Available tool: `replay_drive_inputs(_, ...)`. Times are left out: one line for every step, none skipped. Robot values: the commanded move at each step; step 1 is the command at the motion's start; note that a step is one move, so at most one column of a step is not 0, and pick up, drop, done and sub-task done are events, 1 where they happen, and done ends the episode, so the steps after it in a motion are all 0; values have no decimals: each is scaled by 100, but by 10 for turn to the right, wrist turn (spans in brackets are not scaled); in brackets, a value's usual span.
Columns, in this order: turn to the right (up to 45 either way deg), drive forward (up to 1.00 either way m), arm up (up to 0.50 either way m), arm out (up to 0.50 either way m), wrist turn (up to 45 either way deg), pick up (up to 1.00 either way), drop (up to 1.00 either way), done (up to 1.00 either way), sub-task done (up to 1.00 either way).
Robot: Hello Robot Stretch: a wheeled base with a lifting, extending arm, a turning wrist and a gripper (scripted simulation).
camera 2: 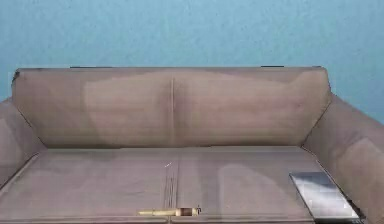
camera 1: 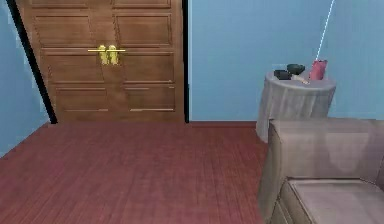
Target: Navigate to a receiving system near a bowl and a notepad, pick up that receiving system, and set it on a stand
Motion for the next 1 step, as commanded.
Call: replay_drive_inputs(0,100,0,0,0,0,0,0,0)
